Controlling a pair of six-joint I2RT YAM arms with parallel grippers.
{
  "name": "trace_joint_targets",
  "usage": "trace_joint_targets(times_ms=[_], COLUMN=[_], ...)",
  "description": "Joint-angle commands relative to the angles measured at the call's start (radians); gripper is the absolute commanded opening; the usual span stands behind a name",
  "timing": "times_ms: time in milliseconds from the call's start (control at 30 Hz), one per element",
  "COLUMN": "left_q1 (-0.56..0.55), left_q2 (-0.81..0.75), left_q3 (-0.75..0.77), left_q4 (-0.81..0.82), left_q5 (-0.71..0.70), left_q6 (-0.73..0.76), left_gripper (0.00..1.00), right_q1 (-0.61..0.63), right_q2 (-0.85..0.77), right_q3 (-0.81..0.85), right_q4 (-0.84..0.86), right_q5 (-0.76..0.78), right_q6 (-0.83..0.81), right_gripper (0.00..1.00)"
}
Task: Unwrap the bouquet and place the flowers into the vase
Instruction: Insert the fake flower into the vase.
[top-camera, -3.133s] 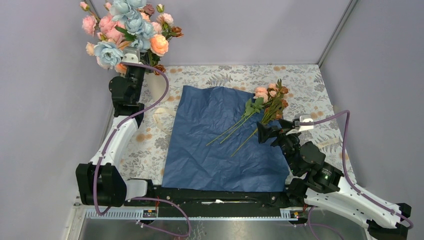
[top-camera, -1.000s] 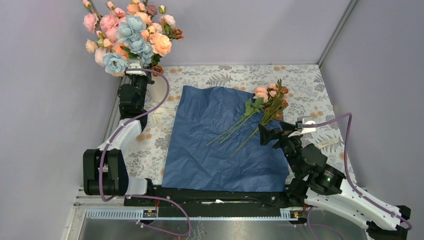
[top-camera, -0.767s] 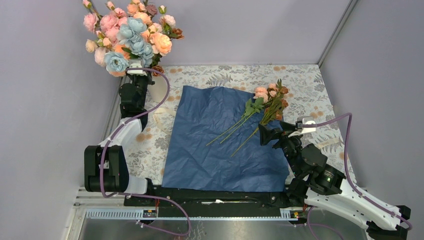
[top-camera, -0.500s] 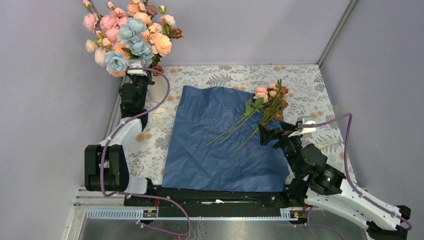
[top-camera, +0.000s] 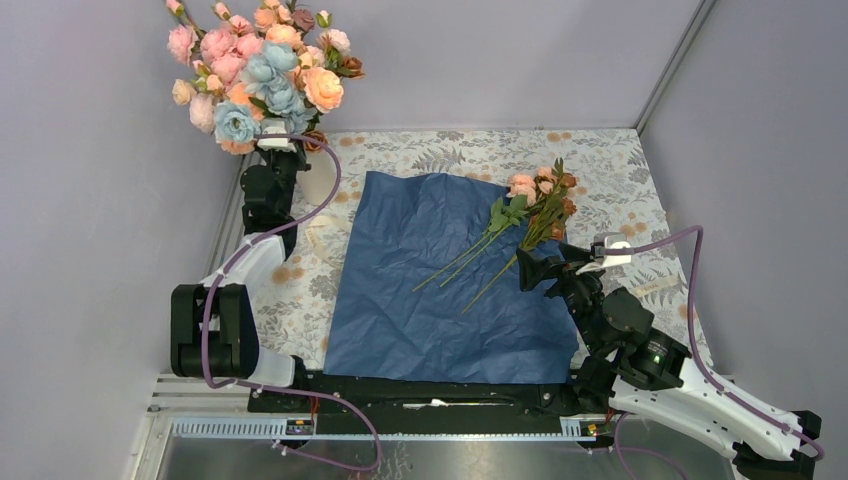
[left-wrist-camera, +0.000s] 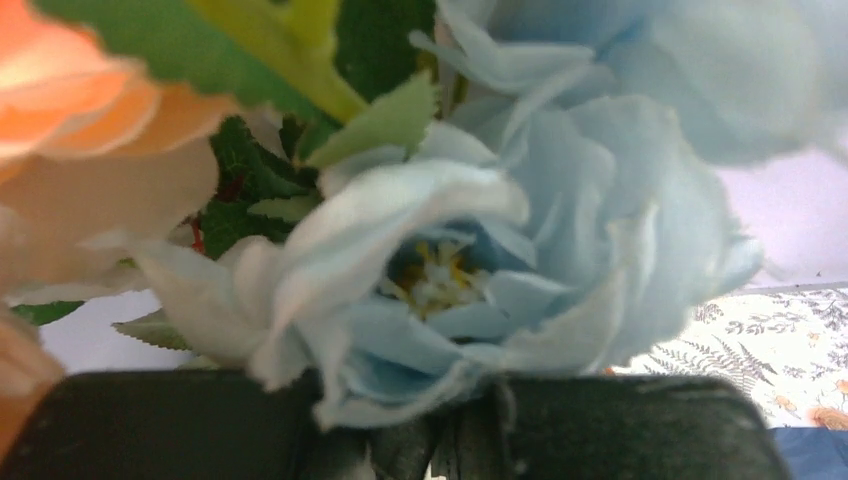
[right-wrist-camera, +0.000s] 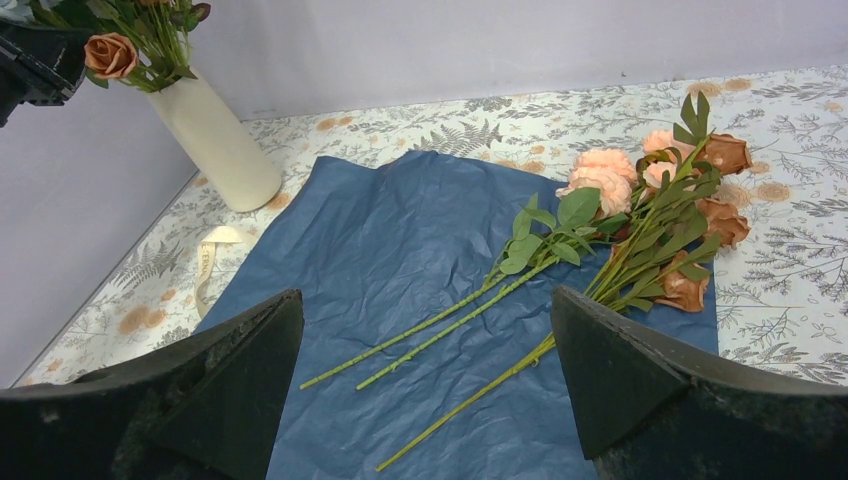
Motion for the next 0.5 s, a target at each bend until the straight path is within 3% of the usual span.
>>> trace_joint_targets(times_ms=[0, 467], left_q1=[0.001, 0.000], left_q2=[-0.007, -0.096], left_q3=[-0.001, -0.023], left_q4=[-0.162, -0.183], left_q5=[-0.004, -0.035], left_q6=[-0.015, -0.009], left_gripper=[0.14, 0.44], right_q1=[-0.009, -0.008], right_q2=[-0.006, -0.018], right_q3=[-0.001, -0.005], right_q4=[0.024, 0.024], right_q5=[0.015, 0.003], right_q6=[0.008, 0.018], right_gripper=[0.99, 0.99])
